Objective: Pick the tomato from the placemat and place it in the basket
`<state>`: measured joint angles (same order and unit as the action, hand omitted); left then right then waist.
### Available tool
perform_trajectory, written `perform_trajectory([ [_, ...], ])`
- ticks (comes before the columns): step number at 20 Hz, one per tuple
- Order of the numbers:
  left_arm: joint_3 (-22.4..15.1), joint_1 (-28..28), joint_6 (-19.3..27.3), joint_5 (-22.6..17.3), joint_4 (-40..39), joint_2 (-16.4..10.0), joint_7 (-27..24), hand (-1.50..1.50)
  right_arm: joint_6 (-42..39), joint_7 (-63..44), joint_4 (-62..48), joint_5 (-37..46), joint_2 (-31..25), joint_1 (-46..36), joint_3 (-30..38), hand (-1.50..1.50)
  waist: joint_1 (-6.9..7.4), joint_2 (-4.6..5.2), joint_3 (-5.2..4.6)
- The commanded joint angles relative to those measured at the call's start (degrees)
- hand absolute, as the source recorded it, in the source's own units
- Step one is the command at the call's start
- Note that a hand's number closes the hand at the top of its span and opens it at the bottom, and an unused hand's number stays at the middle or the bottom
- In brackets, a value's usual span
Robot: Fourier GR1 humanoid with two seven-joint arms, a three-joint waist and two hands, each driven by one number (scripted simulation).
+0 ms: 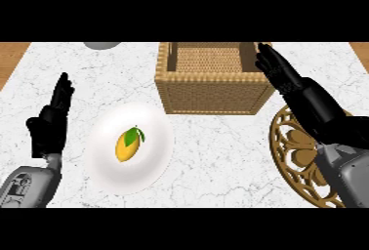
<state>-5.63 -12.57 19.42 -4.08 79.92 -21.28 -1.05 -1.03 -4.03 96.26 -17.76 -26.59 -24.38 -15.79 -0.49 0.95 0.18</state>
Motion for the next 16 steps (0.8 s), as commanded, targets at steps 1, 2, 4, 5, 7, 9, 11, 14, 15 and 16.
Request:
perform_trajectory([
  [1, 1.4, -0.9, -3.3, 0.8, -1.4, -1.7, -1.2, 0.0, 1.4, -3.0, 0.4, 0.2, 0.9, 1.8, 3.9, 1.5, 0.31, -0.96, -0.19],
  [2, -1.2, 0.7, -3.7, 1.3, 1.5, -1.4, -1.6, 0.0, 1.7, -1.5, -2.6, -1.8, -0.9, 3.9, 6.8, 1.5, 0.23, -0.98, -0.16],
  [4, -1.0, -2.9, -6.7, 1.4, 2.7, -4.9, -0.5, 0.0, 4.6, 1.0, -9.7, -2.4, 0.7, 3.3, 10.7, 1.5, 0.35, -0.71, -0.09],
  [5, -2.0, -3.6, -8.1, 1.7, 5.2, -6.0, 0.5, 0.0, 6.5, -2.7, -11.5, -4.3, -0.6, 0.2, 14.6, 1.5, 0.71, -0.81, -0.07],
  [7, -1.0, -0.4, -5.6, 1.0, 2.5, -4.0, -0.7, 0.0, 18.4, 7.0, -5.8, -6.8, 6.1, -0.2, 24.1, 1.5, -6.36, -3.92, 2.5],
  [9, -3.9, -0.1, -10.5, 0.6, 5.9, -4.9, -2.4, 0.0, 19.2, 3.9, -11.3, -10.2, 16.4, 2.0, 17.7, 1.5, 1.57, -0.83, -0.03],
  [11, -2.5, -1.1, -12.5, -0.5, 8.7, -7.5, 1.8, 0.0, 28.5, 5.9, -13.4, 2.1, 17.0, 0.7, 13.3, -1.5, 1.67, -1.06, -0.18],
  [14, -1.5, -2.2, -13.2, -1.2, 5.2, -6.6, 0.5, 0.0, 38.3, -0.8, -15.8, 12.9, 15.0, -5.6, 8.7, -1.5, 1.18, -0.98, -0.34],
  [15, -2.0, -0.1, -13.1, -0.9, 6.3, -6.6, -1.0, 0.0, 39.5, -3.8, -17.5, 15.4, 11.6, -7.8, 9.3, -1.5, 1.56, -1.07, -0.39],
  [16, -2.6, -0.3, -12.5, 0.0, 5.9, -6.0, -1.3, 0.0, 40.9, -7.3, -18.2, 18.9, 8.8, -8.0, 7.8, -1.5, 1.12, -1.2, -0.51],
])
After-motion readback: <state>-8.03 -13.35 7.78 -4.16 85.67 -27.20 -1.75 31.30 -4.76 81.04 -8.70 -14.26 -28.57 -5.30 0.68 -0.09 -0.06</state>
